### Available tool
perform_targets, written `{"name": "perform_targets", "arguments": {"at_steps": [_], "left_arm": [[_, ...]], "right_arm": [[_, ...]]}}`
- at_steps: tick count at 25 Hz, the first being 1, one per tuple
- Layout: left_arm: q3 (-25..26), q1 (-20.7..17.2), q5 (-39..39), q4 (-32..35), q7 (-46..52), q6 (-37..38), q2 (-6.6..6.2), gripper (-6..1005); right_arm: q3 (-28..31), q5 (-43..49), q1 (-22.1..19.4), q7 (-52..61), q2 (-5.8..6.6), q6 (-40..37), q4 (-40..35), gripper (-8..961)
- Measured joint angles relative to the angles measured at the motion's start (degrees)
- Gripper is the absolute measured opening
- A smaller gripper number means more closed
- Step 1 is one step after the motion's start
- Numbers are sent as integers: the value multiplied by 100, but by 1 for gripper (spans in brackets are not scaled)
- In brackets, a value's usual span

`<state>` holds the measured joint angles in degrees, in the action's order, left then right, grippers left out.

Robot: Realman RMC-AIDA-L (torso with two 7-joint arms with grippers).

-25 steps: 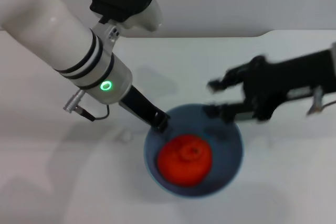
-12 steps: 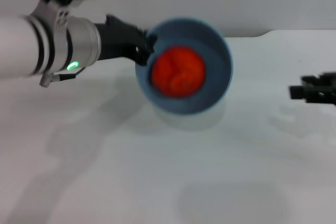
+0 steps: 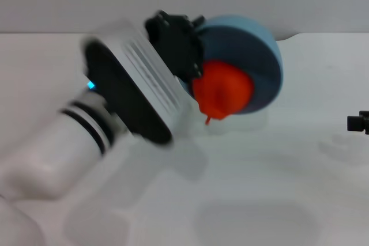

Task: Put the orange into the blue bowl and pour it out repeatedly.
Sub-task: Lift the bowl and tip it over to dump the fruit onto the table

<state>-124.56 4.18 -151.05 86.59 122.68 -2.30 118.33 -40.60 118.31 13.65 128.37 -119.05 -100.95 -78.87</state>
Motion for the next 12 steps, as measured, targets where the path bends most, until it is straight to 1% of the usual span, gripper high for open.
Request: {"name": "perform_targets", "arguments": {"at_steps": [1,3,4,5,7,9,12], "left_arm": [[-99,35,-68,-167,-102,-230,8,-1],[-440,148,-188,-770,-464,-1180,31,-1],[-632,209,-172,-1123,-630,-1888,42,-1],[-699,232,-167,-1249,-685,-2128,45,-1],[-931,342,-154,-1701,-931,-3103,54,-2],[-1143,459,-138,-2086,-1282,-3787,62,-2],[-1471,621,-3,-2521,-1970,-4485,68,-2]], "right_arm": [[4,1,-4,57,-1,-6,21,499],[7,10,-6,133,-3,-15,91,499],[6,14,-6,137,-3,-17,125,499],[6,16,-7,138,-1,-19,156,499],[5,17,-7,139,3,-18,189,499],[7,25,-9,140,8,-20,202,499],[-10,145,-9,146,10,-54,199,500]]}}
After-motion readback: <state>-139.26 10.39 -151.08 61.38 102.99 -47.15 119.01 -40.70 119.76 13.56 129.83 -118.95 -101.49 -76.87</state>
